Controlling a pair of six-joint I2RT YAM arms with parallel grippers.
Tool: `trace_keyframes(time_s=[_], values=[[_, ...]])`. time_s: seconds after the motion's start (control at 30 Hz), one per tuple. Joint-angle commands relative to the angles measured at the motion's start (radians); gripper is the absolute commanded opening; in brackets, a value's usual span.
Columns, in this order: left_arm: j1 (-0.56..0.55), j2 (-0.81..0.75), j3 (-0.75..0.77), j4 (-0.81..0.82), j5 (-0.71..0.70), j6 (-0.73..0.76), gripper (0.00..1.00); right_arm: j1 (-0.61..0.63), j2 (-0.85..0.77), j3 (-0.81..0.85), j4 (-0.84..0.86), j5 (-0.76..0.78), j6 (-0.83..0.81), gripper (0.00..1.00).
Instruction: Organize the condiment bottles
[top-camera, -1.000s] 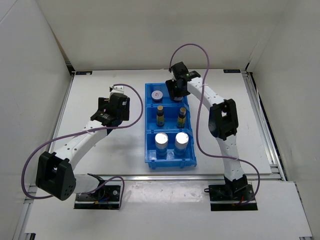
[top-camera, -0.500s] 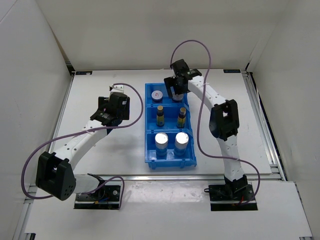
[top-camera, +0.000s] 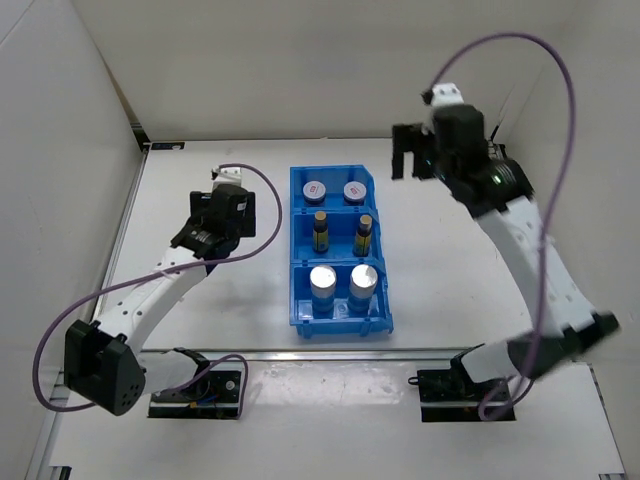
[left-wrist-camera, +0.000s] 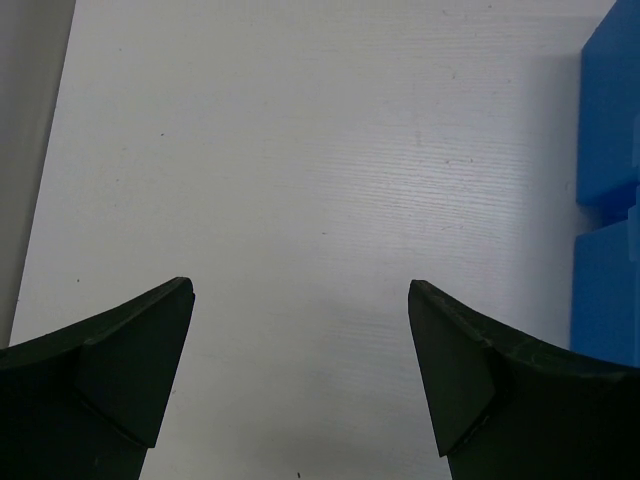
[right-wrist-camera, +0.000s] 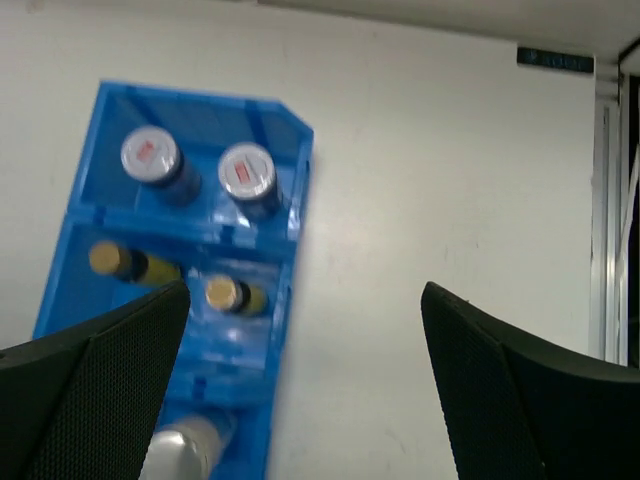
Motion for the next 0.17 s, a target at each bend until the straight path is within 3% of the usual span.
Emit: trace_keyframes(time_s=[0.0,0.13], values=[[-0.004,-0.063,0.006,0.005,0.010,-0.010,0.99,-0.004,-0.119,-0.223,-0.062,0.018,0.046,0.99],[-0.004,-0.157,-0.055,0.082,0.026,-0.029,0.99,-0.004,-0.345,-0.418,-0.062,0.047,0.069,0.99]])
